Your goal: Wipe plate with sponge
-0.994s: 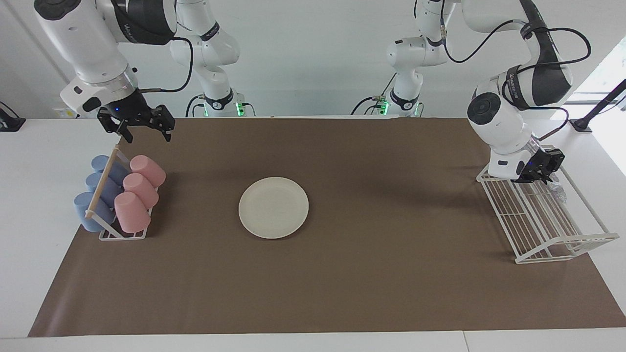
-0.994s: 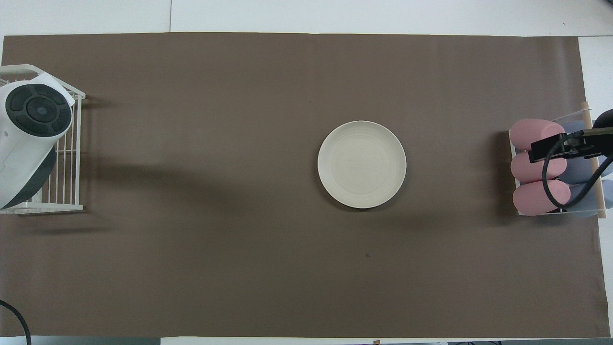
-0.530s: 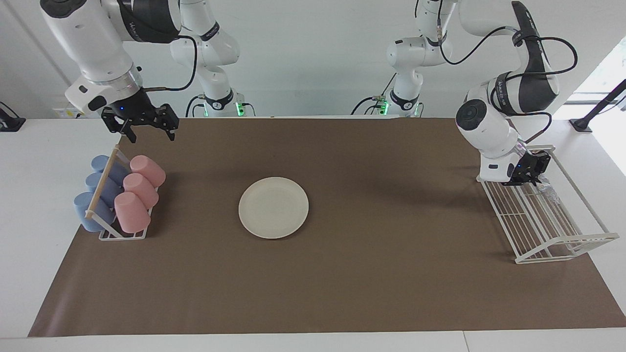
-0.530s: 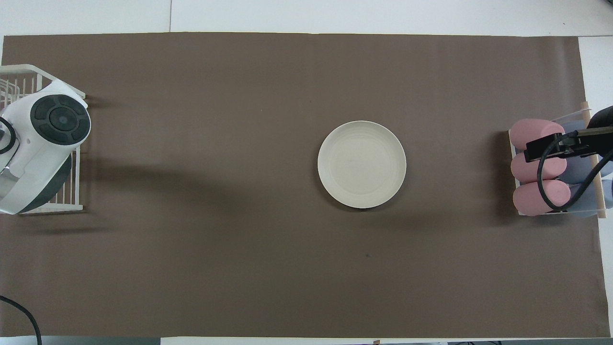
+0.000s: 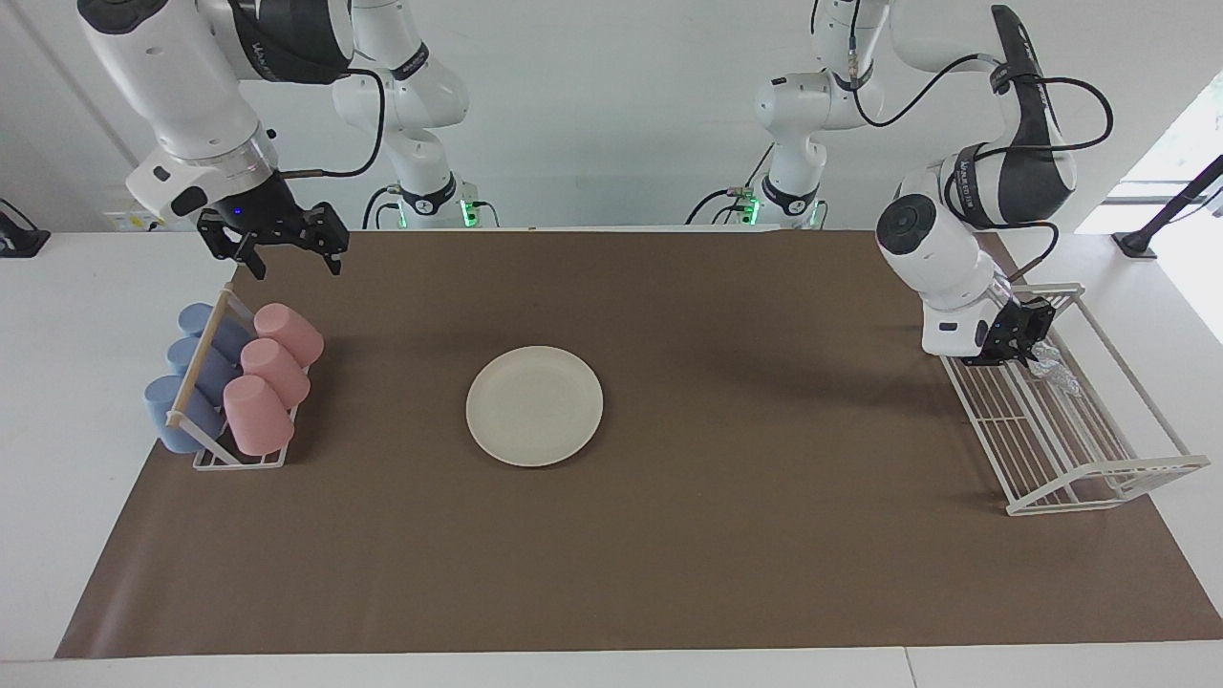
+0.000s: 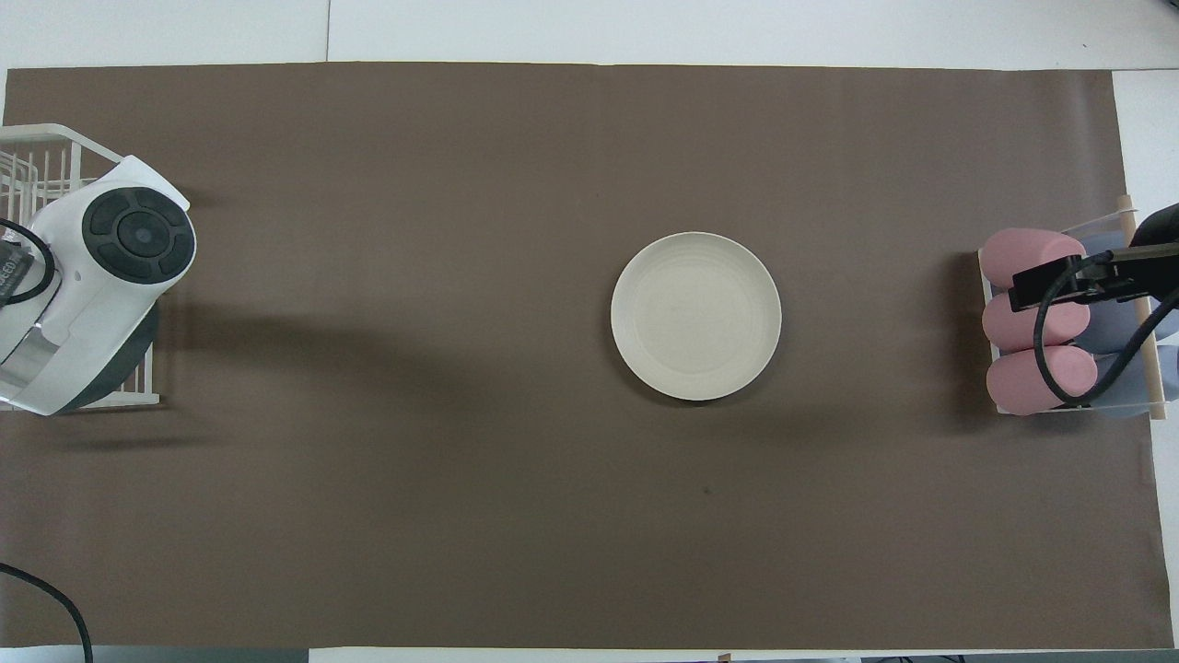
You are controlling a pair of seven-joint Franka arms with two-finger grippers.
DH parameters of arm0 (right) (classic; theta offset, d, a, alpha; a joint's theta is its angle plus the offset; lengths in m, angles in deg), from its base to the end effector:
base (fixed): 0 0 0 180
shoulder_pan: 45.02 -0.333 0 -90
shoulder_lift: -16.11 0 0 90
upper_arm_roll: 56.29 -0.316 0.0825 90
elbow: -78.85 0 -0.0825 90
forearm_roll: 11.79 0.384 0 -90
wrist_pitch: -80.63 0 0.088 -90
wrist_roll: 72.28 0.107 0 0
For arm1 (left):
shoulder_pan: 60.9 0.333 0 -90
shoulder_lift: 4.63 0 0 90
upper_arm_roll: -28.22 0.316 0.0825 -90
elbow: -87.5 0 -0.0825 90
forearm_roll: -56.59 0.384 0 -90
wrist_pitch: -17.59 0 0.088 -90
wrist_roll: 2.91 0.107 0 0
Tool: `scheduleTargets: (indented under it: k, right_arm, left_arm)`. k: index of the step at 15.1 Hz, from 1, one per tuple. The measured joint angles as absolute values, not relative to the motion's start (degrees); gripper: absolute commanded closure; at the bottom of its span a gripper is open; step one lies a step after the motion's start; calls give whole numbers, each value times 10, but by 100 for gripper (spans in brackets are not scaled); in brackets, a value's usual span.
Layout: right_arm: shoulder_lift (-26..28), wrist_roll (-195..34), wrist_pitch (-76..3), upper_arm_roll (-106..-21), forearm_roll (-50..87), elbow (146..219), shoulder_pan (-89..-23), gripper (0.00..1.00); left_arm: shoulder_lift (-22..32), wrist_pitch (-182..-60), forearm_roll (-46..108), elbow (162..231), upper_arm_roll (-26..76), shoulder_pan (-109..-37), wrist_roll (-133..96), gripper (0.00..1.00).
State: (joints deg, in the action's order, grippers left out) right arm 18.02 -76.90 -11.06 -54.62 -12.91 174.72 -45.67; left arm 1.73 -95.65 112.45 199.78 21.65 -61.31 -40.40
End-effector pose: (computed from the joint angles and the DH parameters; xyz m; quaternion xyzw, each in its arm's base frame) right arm 0.5443 -0.0120 0.5970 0.9993 0.0319 -0.0202 0.0083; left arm 0.5866 -0.0171 0.4357 -0.9079 -0.0355 -0.1201 0.3999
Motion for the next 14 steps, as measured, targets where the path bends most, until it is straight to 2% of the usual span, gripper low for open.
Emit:
scheduleTargets:
  k: [9, 14]
  right_arm:
    - [180, -769, -111, -546, -129, 1747, -457, 0]
    - [180, -769, -111, -546, -129, 1747, -457, 0]
  left_arm:
    - [17, -976, 1074, 1994, 218, -613, -414, 0]
    - [16, -953, 944, 1931, 219, -613, -413, 0]
